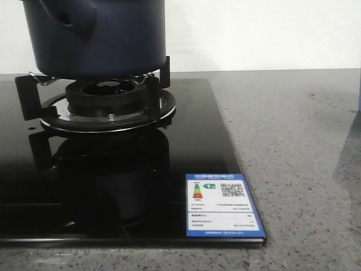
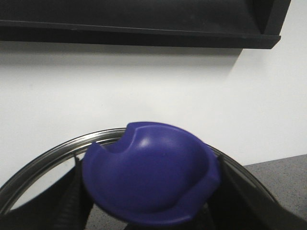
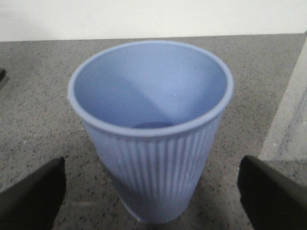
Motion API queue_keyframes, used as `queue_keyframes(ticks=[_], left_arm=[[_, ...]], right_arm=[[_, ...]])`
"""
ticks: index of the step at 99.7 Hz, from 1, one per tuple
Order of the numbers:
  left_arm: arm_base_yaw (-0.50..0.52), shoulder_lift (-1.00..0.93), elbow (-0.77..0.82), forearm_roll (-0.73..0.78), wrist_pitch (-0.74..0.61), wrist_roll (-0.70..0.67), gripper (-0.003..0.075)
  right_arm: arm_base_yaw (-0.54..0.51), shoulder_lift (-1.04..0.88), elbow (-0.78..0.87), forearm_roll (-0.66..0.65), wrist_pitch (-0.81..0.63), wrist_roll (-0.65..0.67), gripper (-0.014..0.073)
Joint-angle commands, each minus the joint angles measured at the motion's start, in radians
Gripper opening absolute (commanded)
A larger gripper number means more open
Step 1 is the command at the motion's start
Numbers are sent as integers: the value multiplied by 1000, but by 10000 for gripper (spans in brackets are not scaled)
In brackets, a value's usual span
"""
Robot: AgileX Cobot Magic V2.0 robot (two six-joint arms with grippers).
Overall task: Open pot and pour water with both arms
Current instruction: 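Lift the blue cup with the right gripper and carry it over the pot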
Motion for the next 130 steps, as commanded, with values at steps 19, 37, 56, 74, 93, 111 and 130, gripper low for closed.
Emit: queue_keyframes(ticks=[19, 37, 56, 74, 93, 111, 130], left_arm=[[4, -29, -41, -5, -108, -5, 358], [4, -29, -41, -5, -113, -5, 358], [4, -29, -41, -5, -115, -5, 358], [4, -29, -41, -5, -115, -5, 358], [4, -29, -41, -5, -115, -5, 358], [4, -29, -41, -5, -115, -5, 358], [4, -29, -41, -5, -115, -5, 358]], right_arm=[[4, 117, -26, -3, -251, 1, 637], [6, 175, -32, -25, -311, 24, 637], [6, 228, -56, -61, -348, 42, 637], [6, 265, -85, -61, -374, 42, 636], [6, 270, -87, -61, -375, 42, 633], [6, 270, -87, -59, -366, 42, 592], [6, 268, -87, -59, -353, 42, 324]])
